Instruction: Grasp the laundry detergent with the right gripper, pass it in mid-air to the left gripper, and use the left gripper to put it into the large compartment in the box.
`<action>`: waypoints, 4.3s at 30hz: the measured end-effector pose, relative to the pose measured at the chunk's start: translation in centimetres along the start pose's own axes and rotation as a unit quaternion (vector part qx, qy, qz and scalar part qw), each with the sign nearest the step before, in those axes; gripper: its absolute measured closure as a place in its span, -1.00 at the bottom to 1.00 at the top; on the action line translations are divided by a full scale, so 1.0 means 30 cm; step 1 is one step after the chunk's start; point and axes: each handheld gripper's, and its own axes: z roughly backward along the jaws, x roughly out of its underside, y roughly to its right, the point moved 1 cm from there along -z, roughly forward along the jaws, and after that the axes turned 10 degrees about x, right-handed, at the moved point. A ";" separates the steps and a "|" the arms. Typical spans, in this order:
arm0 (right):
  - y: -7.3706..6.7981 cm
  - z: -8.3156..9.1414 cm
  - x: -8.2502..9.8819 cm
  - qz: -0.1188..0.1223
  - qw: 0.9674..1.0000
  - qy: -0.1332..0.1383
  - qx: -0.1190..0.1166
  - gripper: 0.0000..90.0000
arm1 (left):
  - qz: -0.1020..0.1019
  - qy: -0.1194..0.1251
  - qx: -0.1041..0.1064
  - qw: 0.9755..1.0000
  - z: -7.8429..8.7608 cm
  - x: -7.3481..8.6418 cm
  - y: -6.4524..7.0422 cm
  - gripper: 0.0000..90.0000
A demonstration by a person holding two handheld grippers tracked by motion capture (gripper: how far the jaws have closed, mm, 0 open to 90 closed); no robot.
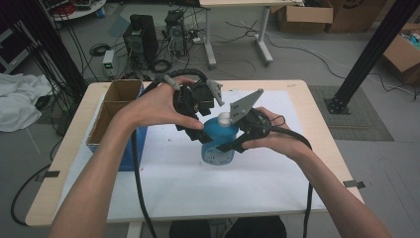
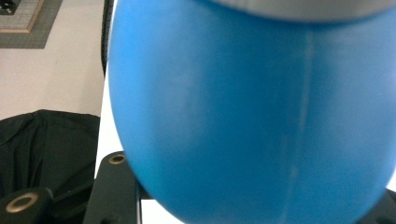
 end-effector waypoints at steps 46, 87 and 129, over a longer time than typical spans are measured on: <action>-0.002 -0.006 -0.005 -0.011 1.000 0.013 -0.004 0.02 | 0.003 0.047 0.010 0.999 -0.095 -0.014 -0.024 -0.53; -0.007 -0.014 0.003 -0.012 1.000 0.010 -0.007 0.02 | -0.005 0.064 0.023 0.998 -0.112 -0.005 -0.024 -0.22; -0.008 -0.018 0.018 -0.018 1.000 0.024 -0.008 -0.01 | -0.001 0.072 0.015 0.997 -0.122 0.003 -0.021 -0.16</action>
